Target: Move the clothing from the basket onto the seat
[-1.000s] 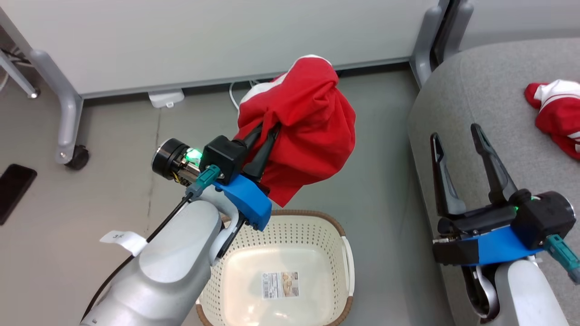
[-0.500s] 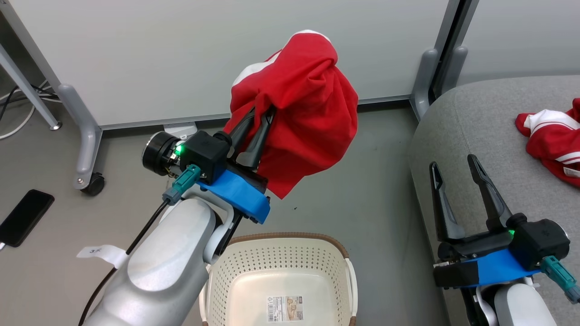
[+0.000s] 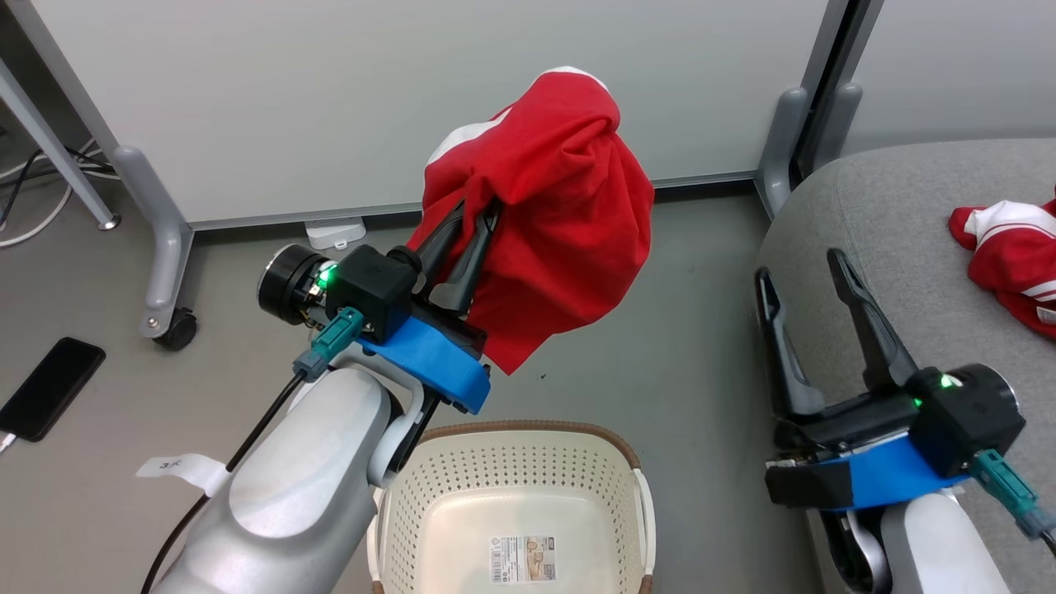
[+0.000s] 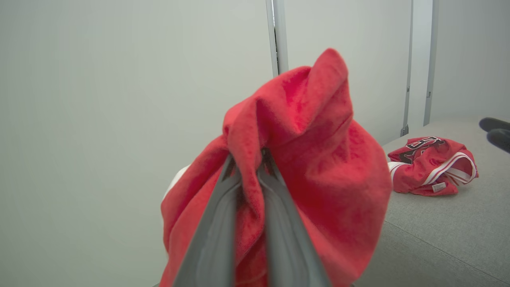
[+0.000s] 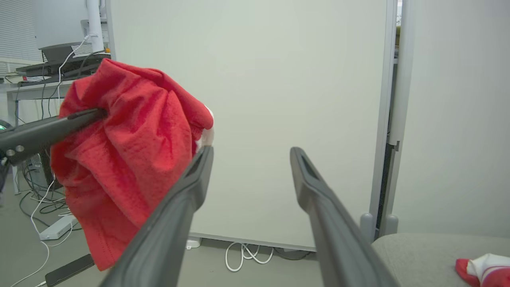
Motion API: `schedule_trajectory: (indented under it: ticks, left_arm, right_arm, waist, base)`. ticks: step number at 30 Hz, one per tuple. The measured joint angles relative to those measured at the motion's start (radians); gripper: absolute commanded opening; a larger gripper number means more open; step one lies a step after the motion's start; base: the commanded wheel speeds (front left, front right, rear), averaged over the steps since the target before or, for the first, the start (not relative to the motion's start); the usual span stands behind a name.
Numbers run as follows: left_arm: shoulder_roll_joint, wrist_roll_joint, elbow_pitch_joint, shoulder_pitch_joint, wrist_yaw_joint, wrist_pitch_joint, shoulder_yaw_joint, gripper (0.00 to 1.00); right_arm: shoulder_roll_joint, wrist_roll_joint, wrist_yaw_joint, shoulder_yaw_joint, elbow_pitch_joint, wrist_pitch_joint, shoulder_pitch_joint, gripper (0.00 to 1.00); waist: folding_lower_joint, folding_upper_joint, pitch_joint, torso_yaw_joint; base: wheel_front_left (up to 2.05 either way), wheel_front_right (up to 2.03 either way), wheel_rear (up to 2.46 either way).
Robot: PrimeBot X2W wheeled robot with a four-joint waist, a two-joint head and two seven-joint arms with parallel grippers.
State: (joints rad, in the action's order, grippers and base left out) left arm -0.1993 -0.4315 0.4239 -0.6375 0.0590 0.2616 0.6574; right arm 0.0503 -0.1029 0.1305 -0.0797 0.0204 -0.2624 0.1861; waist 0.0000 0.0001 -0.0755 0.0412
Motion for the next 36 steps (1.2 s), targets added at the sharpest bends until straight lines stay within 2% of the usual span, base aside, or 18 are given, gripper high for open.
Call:
schedule_trajectory:
  ticks: [5, 9, 20, 29, 36]
  left_arm:
    - [0.001, 0.000, -0.004, 0.000, 0.000, 0.000, 0.004, 0.00]
    - [0.013, 0.001, -0.010, -0.003, 0.001, 0.000, 0.012, 0.00]
    - [0.039, 0.016, -0.024, -0.021, 0.012, 0.000, 0.037, 0.00]
    - [0.062, 0.028, -0.036, -0.033, 0.021, 0.000, 0.067, 0.00]
    - [0.070, 0.034, -0.048, -0.043, 0.027, 0.000, 0.077, 0.00]
  right_arm:
    - [0.002, 0.009, 0.000, -0.091, 0.012, 0.000, 0.075, 1.00]
    - [0.027, 0.005, 0.000, -0.161, 0.069, 0.000, 0.154, 1.00]
    - [0.071, 0.013, 0.000, -0.240, 0.263, 0.000, 0.306, 1.00]
    - [0.082, -0.069, 0.000, -0.327, 0.407, 0.000, 0.392, 1.00]
    - [0.080, -0.126, 0.000, -0.393, 0.473, 0.000, 0.430, 1.00]
  waist:
    - [0.0000, 0.0000, -0.007, 0.001]
    - [0.0000, 0.0000, -0.016, 0.009]
    - [0.0001, 0.0000, -0.034, 0.037]
    - [0.0001, 0.0000, -0.042, 0.055]
    - [0.0001, 0.0000, -0.049, 0.062]
  base:
    - [0.00, 0.00, 0.00]
    - [0.00, 0.00, 0.00]
    - [0.00, 0.00, 0.00]
    - [0.00, 0.00, 0.00]
    - [0.00, 0.00, 0.00]
